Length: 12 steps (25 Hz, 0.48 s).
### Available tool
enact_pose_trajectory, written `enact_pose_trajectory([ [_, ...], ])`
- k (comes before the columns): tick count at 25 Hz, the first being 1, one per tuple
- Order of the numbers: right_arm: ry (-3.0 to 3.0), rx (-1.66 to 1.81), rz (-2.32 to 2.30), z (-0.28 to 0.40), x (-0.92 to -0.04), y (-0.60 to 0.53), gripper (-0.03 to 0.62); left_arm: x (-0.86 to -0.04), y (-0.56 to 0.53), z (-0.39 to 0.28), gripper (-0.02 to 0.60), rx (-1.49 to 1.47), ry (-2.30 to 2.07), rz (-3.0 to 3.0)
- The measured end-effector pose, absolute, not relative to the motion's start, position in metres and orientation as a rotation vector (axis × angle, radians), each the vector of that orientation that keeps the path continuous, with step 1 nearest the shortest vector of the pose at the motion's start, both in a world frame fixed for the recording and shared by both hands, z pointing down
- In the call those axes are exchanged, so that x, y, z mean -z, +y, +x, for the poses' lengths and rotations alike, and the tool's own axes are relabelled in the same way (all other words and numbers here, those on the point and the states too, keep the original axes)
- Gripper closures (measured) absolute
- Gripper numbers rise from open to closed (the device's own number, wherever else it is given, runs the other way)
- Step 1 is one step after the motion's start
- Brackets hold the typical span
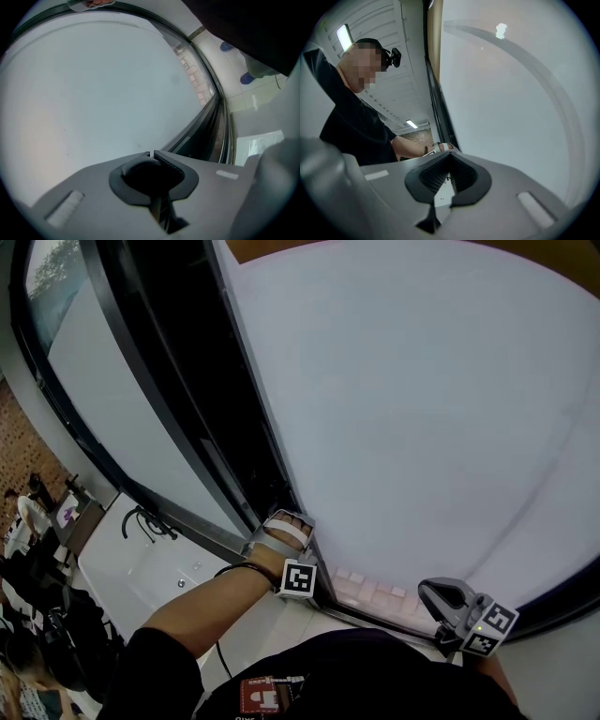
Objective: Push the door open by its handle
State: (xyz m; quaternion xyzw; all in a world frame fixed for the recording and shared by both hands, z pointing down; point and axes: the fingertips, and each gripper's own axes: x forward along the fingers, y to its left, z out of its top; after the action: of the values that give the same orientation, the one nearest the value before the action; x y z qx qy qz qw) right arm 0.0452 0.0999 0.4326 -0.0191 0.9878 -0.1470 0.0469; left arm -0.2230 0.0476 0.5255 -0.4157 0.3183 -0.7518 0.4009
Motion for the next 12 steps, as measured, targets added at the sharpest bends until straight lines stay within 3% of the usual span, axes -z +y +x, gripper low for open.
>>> enact_pose_trajectory([
  [12, 3.058, 0.467, -0.045, 0.089, -0.443, 0.088, 0.594, -0.529, -0.043, -0.244, 0.56, 1.929, 0.682, -1.019],
])
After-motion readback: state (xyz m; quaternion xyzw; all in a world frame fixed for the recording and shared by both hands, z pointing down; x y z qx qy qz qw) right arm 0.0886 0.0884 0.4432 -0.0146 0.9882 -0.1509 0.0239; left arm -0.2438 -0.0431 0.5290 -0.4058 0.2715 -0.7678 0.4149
